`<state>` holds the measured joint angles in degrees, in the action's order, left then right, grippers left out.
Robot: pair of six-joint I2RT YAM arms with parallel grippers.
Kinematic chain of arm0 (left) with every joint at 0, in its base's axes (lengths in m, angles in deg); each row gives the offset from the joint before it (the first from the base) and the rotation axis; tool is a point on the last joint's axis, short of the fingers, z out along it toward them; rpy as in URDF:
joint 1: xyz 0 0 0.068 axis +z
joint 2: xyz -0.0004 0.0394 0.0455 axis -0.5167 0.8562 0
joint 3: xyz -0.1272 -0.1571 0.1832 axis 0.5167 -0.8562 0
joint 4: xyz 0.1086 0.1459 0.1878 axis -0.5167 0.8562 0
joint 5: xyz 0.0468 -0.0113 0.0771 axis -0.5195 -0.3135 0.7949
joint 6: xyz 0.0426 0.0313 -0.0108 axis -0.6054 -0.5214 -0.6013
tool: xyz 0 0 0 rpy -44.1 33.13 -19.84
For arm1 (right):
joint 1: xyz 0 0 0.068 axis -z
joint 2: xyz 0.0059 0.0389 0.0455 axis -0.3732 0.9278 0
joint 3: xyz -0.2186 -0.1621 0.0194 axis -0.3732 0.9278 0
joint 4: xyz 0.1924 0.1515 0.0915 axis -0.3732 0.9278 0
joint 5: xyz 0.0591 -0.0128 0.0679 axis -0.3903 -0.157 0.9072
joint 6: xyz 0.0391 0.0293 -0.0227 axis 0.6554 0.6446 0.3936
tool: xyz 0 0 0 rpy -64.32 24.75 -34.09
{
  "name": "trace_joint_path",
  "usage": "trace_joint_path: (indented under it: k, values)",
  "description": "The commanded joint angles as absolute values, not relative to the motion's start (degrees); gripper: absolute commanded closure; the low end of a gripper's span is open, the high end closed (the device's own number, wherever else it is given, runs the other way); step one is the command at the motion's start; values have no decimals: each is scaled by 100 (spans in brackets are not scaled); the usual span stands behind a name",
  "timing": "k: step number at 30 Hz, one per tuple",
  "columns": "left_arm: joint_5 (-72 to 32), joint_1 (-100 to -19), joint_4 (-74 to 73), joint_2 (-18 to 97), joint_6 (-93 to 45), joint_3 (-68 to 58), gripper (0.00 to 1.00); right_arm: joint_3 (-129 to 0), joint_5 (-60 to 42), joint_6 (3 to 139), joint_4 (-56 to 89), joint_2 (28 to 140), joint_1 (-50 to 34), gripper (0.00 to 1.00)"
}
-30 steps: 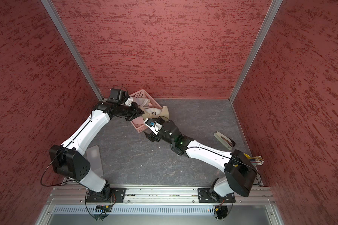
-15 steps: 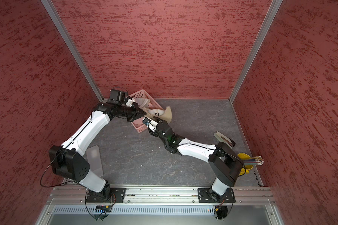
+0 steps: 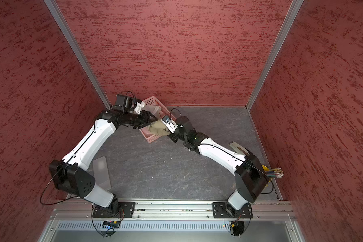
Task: Turn the baseball cap inside out
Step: Turn over the baseball cap.
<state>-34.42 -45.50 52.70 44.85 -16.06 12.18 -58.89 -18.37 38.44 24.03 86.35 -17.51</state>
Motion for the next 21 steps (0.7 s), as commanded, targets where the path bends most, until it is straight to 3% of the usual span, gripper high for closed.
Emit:
trace_joint_path:
  k: [1, 7, 12, 21]
  values:
    - [-2836, -4539, 5466, 4047, -2411, 1266, 36, -6232, -1638, 4888, 3506, 8415, -1442, 100]
    - [-1360, -5498, 5042, 3372, -2532, 716, 40, -7025, -1655, 5958, 4469, 8197, -1023, 100]
    - [-1138, -6293, 3381, 3209, -2001, -418, 46, -7557, -1414, 6444, 5090, 8098, -848, 100]
    - [-1384, -6319, 1699, 3952, -1765, -901, 46, -7786, -700, 6854, 5508, 7697, -546, 100]
